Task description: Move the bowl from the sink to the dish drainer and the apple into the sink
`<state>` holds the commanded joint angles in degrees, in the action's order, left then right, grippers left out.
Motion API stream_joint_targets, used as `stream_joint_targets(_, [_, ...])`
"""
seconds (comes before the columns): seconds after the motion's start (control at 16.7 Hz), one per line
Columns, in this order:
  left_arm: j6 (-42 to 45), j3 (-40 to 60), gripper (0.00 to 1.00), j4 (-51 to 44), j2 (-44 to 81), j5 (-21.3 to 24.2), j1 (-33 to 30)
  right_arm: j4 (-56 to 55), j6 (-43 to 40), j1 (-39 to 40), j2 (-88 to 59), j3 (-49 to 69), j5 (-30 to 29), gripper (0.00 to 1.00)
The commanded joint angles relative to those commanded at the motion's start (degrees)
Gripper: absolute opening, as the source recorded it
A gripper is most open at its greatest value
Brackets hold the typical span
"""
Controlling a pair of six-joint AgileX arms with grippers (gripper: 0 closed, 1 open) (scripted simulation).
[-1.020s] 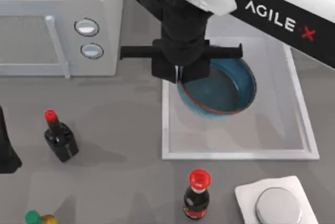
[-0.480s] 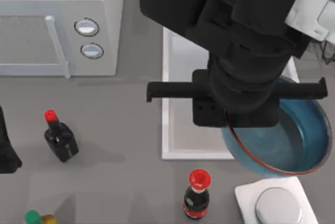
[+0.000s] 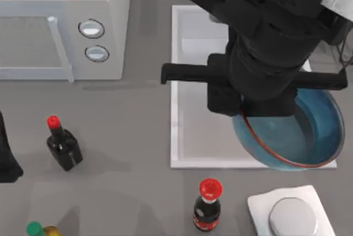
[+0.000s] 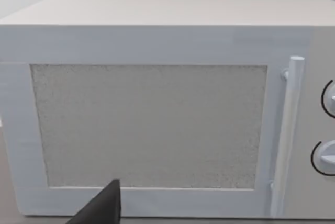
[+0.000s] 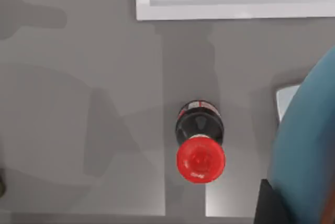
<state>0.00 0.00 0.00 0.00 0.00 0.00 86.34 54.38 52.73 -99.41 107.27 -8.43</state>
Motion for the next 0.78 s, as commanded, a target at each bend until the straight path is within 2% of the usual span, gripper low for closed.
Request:
stream_joint_targets(0.3, [0.0, 0.0, 1.0, 0.0, 0.0, 0.0, 0.0, -18.2, -11.0, -15.7, 5.6, -3.7, 6.5, 0.0])
stream_joint_targets(0.78, [0.0, 0.0, 1.0, 0.0, 0.0, 0.0, 0.0, -63.1, -36.5, -54.4, 17.3, -18.9, 21.8, 0.0])
